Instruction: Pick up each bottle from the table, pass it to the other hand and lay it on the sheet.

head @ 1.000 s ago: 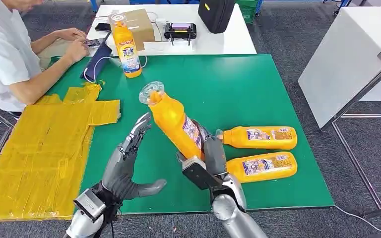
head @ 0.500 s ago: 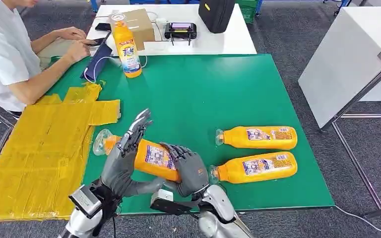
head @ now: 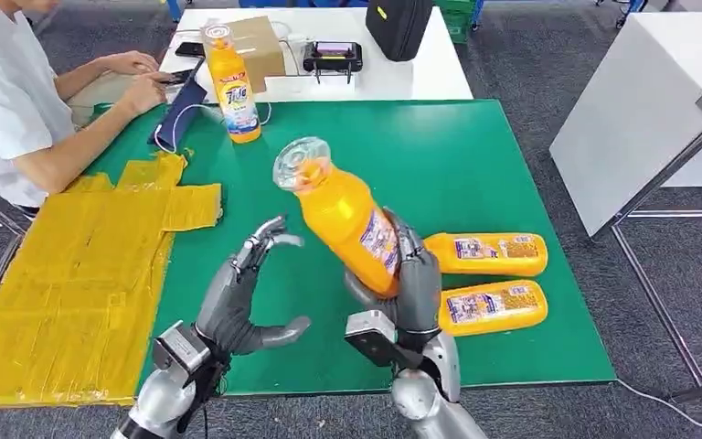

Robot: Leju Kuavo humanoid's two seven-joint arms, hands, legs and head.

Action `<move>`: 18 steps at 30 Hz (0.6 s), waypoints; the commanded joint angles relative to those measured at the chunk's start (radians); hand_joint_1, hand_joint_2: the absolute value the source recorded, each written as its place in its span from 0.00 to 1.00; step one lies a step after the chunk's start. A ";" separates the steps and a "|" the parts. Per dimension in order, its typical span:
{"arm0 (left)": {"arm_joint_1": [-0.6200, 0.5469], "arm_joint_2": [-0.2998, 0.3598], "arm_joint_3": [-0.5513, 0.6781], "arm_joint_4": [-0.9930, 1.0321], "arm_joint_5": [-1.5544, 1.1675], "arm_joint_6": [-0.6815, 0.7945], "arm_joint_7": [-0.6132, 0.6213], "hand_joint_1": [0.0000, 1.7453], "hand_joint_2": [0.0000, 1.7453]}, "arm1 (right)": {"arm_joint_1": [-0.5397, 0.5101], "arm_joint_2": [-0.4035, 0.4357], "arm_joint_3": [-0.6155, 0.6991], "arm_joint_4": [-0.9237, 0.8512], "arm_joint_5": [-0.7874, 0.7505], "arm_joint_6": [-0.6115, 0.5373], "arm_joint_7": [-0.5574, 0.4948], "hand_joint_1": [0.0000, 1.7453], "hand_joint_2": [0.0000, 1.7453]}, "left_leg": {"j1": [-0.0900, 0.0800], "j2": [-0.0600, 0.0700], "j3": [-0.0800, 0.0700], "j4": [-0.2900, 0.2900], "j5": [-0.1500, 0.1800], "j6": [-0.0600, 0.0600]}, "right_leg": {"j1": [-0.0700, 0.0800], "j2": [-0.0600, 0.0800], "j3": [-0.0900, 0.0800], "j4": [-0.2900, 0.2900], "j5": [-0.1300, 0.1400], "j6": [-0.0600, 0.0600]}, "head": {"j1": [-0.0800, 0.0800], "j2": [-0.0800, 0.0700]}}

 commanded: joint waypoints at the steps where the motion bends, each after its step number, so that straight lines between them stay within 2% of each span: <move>1: -0.011 0.004 0.018 0.082 -0.006 0.007 0.017 0.00 1.00 | 0.030 -0.003 -0.107 -0.125 -0.045 -0.005 -0.029 1.00 1.00 | 0.000 -0.001 0.003 -0.001 -0.001 -0.001 | 0.000 0.003 0.003 -0.001 -0.001 -0.001 | 0.000 0.000; 18: -0.010 0.005 0.018 0.082 -0.006 0.007 0.017 0.00 1.00 | 0.030 -0.006 -0.109 -0.125 -0.045 -0.005 -0.029 1.00 1.00 | 0.000 -0.001 0.005 0.000 -0.002 -0.001 | 0.000 0.004 0.005 -0.001 -0.002 -0.001 | 0.000 0.000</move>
